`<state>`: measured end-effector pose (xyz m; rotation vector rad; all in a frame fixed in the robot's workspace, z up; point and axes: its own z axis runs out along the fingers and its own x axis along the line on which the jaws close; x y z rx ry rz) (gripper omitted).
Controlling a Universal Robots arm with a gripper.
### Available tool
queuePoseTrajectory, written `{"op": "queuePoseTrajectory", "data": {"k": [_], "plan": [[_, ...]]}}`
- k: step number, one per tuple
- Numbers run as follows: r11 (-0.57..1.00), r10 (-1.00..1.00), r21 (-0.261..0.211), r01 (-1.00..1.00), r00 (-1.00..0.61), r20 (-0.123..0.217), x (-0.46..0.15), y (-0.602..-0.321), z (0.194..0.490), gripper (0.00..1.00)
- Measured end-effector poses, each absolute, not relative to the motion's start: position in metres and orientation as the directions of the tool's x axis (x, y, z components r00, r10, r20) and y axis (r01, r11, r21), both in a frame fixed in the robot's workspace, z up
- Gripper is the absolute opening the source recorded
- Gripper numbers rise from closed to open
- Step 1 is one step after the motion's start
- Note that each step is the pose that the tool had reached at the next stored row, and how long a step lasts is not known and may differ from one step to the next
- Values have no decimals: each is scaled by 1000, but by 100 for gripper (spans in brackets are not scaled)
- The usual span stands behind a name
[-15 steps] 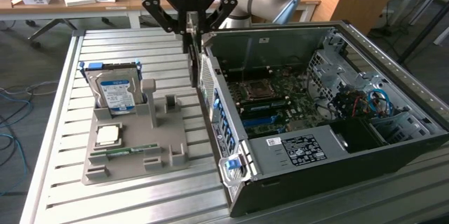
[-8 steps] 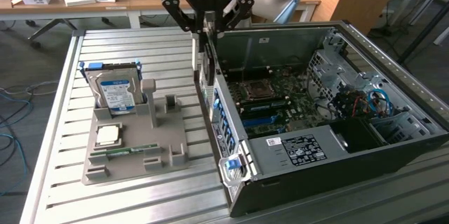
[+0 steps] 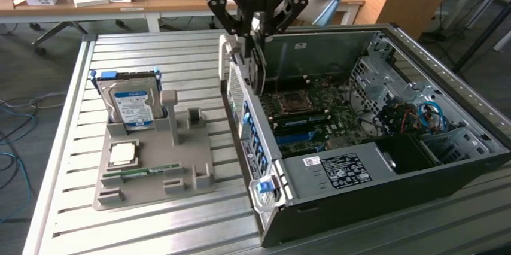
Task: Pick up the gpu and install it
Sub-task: 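Pick up the gpu and move the gpu toward the slot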
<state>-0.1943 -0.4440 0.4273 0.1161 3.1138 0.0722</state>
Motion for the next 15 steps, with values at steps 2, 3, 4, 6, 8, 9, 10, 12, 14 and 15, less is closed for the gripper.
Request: {"op": "queuePoseTrajectory", "data": {"k": [2, 3, 4, 6, 8, 9, 10, 12, 14, 15], "plan": [[996, 75, 48, 74, -997, -23, -187, -444, 427, 26], [996, 75, 48, 74, -997, -23, -184, -444, 427, 26], [996, 75, 49, 74, -997, -23, -181, -444, 427, 26], [996, 75, 50, 74, -997, -23, -175, -444, 427, 26], [996, 75, 51, 74, -997, -23, -169, -444, 427, 26], [996, 75, 51, 74, -997, -23, -166, -444, 427, 26], [996, 75, 52, 74, -997, -23, -163, -444, 427, 26], [996, 75, 52, 74, -997, -23, -157, -444, 427, 26], [996, 75, 54, 74, -997, -23, -152, -444, 427, 26], [996, 75, 54, 73, -997, -23, -149, -444, 427, 26]]}}
